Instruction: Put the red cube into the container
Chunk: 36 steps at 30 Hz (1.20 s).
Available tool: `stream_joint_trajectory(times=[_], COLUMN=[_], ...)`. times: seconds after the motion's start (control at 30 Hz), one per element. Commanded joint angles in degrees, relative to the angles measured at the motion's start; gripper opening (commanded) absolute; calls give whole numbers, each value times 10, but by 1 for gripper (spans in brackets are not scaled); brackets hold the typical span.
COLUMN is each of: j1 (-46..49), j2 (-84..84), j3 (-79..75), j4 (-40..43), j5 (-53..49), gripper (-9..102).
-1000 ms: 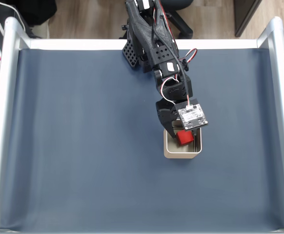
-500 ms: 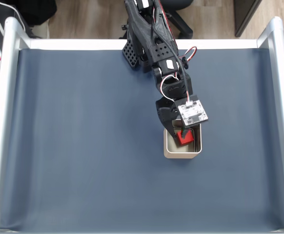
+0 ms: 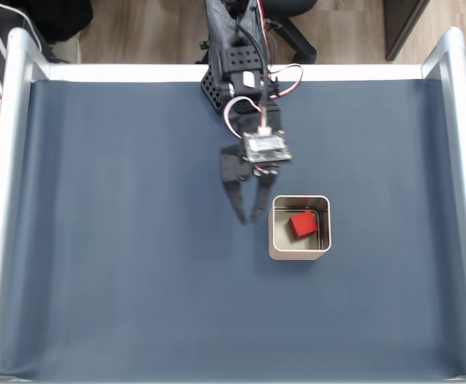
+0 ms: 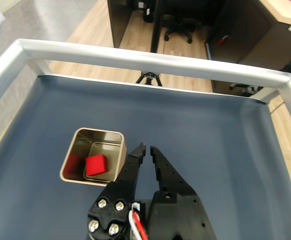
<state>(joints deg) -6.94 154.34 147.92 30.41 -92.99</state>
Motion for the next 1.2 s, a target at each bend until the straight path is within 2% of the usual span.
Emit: stream_joint_trajectory(times=[0.0,0.2,0.5,0.7,0.93,1.17], j1=[33,61,49,48,21,21], j2=[87,242,356,378,379,379], j3=[54,201,288,313,314,314], j4=[-8,16,115,169,274,349], j5=[-15,-8,43,70,117,110], gripper=[0,0,0,0,0,0])
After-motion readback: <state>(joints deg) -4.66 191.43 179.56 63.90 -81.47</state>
